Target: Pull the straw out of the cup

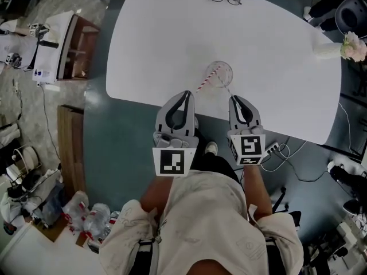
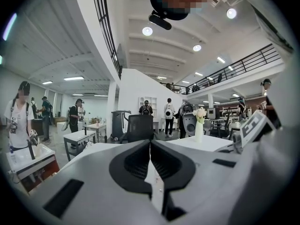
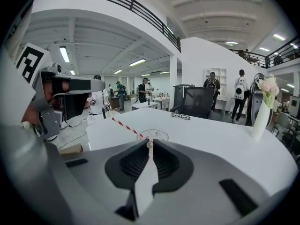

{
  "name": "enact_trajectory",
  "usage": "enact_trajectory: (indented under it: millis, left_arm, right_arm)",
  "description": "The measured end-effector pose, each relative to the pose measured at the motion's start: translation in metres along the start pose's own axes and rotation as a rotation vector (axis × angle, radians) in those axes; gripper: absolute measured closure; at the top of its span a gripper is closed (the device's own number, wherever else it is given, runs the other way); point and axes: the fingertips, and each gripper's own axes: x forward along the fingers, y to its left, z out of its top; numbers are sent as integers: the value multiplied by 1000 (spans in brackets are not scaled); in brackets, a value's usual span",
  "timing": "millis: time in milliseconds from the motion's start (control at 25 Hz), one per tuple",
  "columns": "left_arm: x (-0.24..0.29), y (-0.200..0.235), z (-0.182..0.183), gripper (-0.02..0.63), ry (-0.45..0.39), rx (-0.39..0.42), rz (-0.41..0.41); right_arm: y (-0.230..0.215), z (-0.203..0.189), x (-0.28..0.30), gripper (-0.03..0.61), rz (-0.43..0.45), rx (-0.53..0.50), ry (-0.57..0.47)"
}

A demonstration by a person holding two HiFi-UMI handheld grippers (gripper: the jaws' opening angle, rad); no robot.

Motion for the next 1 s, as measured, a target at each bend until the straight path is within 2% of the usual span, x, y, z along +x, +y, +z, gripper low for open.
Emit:
enact_trajectory:
  millis: [400, 1000]
  left_arm:
    - [-46, -39, 31, 609, -70, 53, 26]
    - [-146, -121, 69, 609, -179, 112, 67]
  right_arm:
    - [0, 11, -58, 555, 4, -22, -89]
    - [-8, 23, -193, 555, -36, -57, -258]
